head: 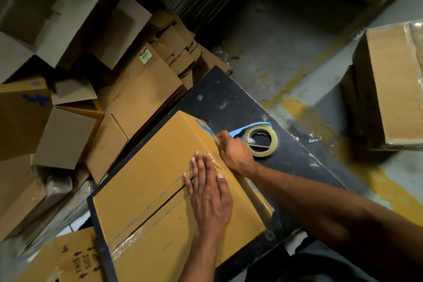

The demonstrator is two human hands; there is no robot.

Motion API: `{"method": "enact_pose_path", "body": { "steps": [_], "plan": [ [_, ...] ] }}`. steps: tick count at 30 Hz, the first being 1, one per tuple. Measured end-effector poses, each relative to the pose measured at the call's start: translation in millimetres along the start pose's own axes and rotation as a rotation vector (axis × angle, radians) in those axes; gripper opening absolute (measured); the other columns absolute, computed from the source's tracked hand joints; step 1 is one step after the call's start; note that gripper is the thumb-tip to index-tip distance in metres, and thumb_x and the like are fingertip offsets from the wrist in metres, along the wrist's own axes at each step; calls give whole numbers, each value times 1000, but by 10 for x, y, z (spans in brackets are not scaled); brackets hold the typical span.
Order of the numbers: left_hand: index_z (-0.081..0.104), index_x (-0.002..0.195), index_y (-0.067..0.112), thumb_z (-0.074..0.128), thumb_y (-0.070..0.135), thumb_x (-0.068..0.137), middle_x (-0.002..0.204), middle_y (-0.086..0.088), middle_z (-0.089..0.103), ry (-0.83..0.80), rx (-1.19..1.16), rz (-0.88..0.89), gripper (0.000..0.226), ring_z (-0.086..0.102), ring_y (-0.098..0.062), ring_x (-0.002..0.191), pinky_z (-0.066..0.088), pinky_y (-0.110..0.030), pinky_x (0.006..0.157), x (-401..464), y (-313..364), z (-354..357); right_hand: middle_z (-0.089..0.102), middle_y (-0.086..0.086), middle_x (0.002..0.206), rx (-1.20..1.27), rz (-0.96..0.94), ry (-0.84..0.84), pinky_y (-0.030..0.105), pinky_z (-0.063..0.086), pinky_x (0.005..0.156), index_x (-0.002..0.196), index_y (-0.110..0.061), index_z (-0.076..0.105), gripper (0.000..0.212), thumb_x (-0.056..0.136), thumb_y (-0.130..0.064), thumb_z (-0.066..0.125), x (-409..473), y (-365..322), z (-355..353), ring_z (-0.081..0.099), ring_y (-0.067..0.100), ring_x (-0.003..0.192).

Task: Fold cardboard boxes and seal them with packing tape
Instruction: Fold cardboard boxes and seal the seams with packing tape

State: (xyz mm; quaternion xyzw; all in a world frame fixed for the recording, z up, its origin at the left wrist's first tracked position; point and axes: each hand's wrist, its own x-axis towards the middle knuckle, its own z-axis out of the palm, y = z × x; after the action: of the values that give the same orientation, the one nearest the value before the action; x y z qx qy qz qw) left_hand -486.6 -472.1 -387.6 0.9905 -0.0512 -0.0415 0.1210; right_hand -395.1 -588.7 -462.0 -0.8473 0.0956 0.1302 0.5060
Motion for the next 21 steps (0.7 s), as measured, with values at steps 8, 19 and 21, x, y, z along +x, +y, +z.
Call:
{"method": "enact_pose_path", "body": {
  "steps": [8, 19, 21],
  "plan": [
    [-12, 163, 13, 11, 81, 95, 171, -6, -21, -164, 149, 88, 99, -21, -19, 157, -13, -48, 126, 2, -9, -128, 69, 14, 98, -125, -26, 61, 44, 49, 68, 127, -23, 45, 26, 104, -34, 43, -112, -172, -360, 63, 38, 85],
    [52, 151, 29, 54, 57, 97, 161, 30, 26, 51, -363, -153, 60, 24, 16, 145, 25, -15, 120, -373, -961, -829, 60, -5, 64, -168, -523, 169, 34, 40, 50, 122, -34, 60, 20, 103, -31, 53, -642, -1254, 27, 62, 24, 59],
    [60, 143, 33, 54, 57, 97, 154, 31, 37, 160, -433, -249, 52, 35, 15, 139, 32, -14, 115, -545, -1398, -1007, 62, -8, 69, -255, -612, 75, 35, 44, 52, 122, -37, 59, 20, 103, -36, 53, -770, -1475, 430, 64, 20, 64]
  ]
}}
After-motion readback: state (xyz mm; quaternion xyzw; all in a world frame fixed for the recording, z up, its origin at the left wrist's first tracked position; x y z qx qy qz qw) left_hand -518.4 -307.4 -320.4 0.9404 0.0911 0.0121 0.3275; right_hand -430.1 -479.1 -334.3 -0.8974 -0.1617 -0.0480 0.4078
